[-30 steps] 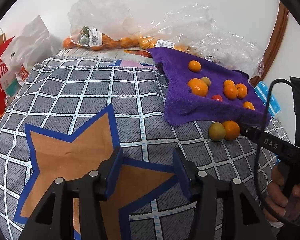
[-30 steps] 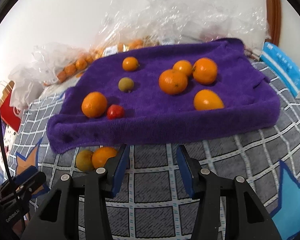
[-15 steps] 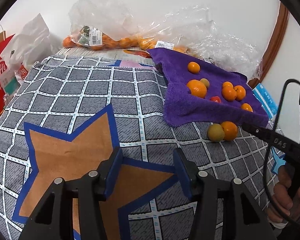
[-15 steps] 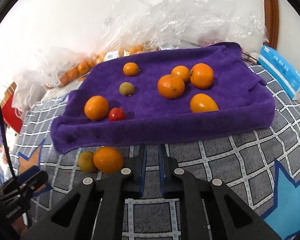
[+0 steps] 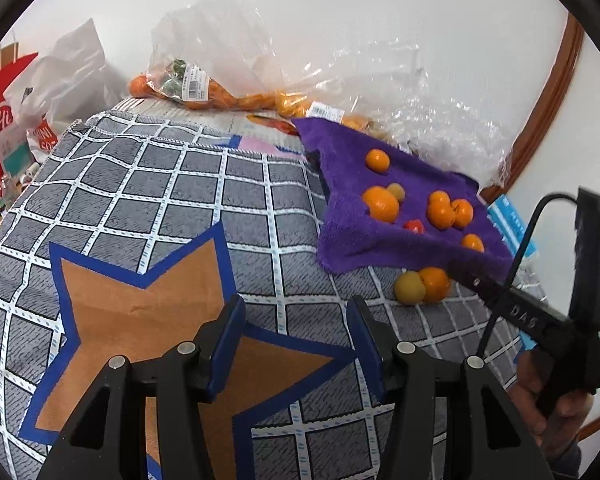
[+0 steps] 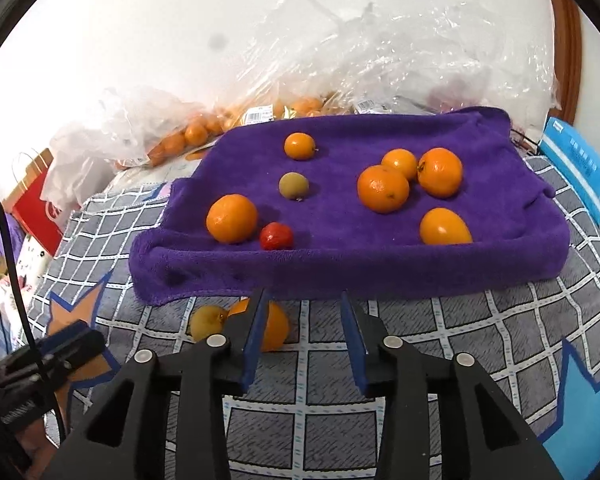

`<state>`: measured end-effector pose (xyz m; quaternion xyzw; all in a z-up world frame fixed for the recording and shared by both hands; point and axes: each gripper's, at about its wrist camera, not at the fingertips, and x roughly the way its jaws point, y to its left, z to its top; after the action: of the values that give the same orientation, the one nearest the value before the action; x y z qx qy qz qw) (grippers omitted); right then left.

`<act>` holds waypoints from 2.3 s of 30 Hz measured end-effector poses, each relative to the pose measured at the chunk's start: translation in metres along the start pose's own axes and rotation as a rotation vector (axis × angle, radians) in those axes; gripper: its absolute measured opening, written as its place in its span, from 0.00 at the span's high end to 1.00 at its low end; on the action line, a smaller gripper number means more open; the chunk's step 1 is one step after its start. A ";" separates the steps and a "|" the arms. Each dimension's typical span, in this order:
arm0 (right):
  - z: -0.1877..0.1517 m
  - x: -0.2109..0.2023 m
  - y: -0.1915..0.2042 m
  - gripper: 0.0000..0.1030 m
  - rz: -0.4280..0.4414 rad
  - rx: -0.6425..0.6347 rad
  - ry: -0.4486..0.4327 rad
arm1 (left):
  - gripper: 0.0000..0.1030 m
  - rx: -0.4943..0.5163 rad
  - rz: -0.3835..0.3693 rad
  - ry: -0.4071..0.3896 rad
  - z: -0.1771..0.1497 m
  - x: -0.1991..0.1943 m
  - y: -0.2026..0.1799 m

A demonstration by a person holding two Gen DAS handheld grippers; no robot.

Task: Organize fruits
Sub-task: 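Close the right gripper on the loose orange while the left gripper approaches the greenish fruit, then grasp the greenish-yellow fruit with the left gripper while the right lifts its orange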

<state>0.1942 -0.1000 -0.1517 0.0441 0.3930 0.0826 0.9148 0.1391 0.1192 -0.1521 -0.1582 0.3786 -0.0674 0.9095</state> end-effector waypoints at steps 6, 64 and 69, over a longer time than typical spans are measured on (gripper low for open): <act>0.002 0.003 -0.005 0.48 -0.013 0.019 0.014 | 0.51 -0.054 -0.021 -0.025 0.003 -0.005 0.010; -0.019 -0.018 0.015 0.79 0.017 -0.132 0.026 | 0.51 -0.059 -0.026 0.006 0.002 0.002 0.013; -0.022 -0.023 0.008 0.80 0.040 -0.118 0.021 | 0.51 -0.047 -0.009 0.024 0.002 0.007 0.012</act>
<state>0.1621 -0.0963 -0.1493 -0.0029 0.3962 0.1243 0.9097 0.1453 0.1293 -0.1597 -0.1806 0.3901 -0.0642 0.9006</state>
